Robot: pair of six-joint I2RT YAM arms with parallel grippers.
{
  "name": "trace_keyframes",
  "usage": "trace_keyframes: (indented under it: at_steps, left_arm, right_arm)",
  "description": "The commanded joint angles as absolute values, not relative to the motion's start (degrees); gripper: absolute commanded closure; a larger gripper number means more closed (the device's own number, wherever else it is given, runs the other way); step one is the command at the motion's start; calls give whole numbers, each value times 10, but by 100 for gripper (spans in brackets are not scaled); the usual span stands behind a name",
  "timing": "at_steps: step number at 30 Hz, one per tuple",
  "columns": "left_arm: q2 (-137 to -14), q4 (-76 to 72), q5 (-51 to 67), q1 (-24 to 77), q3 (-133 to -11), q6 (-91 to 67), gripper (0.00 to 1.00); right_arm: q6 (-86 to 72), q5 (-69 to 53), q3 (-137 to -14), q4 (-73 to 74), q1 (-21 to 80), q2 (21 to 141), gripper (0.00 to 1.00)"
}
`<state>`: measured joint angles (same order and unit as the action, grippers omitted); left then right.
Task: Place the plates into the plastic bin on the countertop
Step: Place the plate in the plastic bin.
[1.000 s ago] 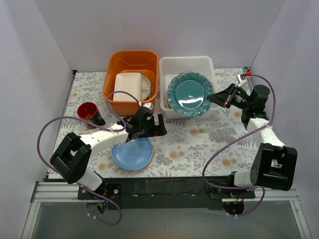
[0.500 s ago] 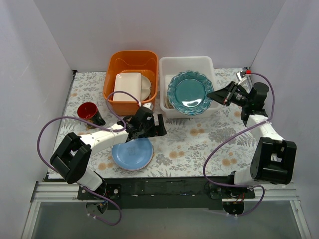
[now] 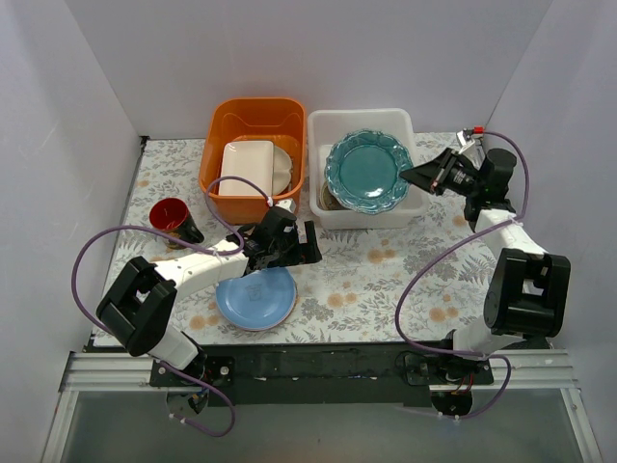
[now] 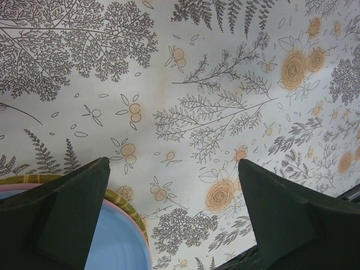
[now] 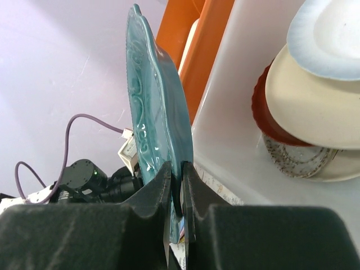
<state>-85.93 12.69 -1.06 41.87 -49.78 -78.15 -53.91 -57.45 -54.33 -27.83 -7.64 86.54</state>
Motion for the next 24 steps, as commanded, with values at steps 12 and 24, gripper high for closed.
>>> trace_keyframes:
  at_steps: [12, 24]
  left_arm:
    - [-824, 135, -29, 423, -494, -775, 2]
    - [-815, 141, -37, 423, -486, -776, 2]
  right_arm:
    - [-527, -532, -685, -262, -66, 946, 99]
    - [-510, -496, -815, -191, -62, 1040, 99]
